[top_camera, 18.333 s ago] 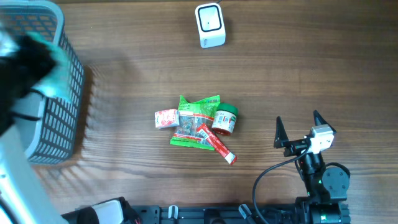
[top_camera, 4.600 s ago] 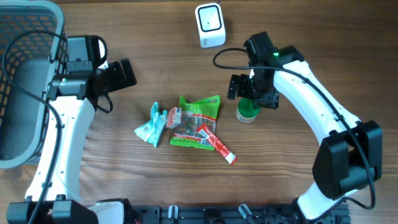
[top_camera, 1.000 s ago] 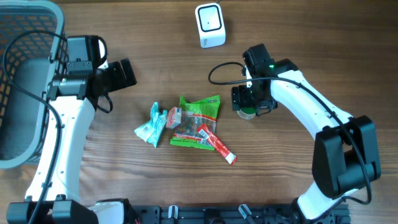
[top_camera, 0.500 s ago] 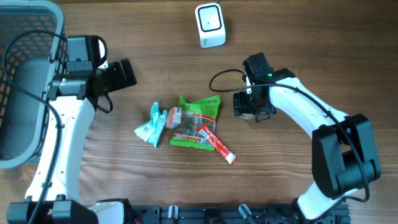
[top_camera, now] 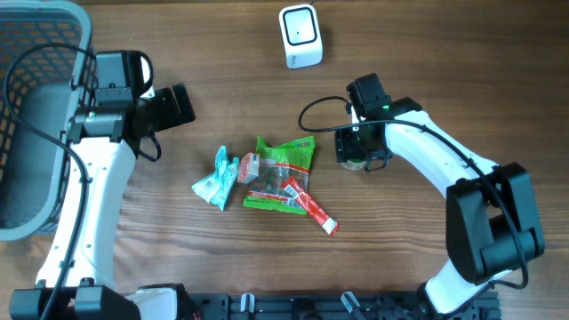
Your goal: Scan the item barcode
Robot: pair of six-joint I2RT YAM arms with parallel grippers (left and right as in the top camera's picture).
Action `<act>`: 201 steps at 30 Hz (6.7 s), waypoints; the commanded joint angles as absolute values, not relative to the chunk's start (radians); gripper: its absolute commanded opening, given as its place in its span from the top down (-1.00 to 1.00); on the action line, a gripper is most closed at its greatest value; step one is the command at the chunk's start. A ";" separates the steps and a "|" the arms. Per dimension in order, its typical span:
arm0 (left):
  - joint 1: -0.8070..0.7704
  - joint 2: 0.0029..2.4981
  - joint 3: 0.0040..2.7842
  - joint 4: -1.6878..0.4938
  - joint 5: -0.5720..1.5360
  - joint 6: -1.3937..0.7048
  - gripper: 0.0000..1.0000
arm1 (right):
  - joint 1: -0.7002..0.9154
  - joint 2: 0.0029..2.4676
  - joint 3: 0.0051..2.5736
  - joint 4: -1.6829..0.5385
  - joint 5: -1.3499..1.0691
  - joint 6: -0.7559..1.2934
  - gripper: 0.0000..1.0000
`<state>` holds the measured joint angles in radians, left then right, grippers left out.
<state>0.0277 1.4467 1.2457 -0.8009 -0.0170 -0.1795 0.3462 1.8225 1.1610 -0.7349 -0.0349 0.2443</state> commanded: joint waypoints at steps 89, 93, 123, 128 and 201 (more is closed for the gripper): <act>0.031 1.440 1.264 -0.798 -0.023 -0.164 -1.00 | 0.349 1.656 1.243 -0.051 -0.190 0.183 0.20; 0.031 1.440 1.264 -0.798 -0.023 -0.164 -1.00 | 0.349 1.792 1.244 0.175 -0.188 0.208 0.10; 0.031 1.440 1.264 -0.798 -0.023 -0.164 -1.00 | 0.348 2.403 1.720 0.615 -0.124 0.320 0.26; 0.031 1.440 1.264 -0.798 -0.023 -0.164 -1.00 | 0.348 2.446 1.720 0.676 -0.121 0.318 0.29; 0.031 1.440 1.264 -0.798 -0.023 -0.164 -1.00 | 0.027 1.765 1.539 -1.388 -0.455 -0.182 0.22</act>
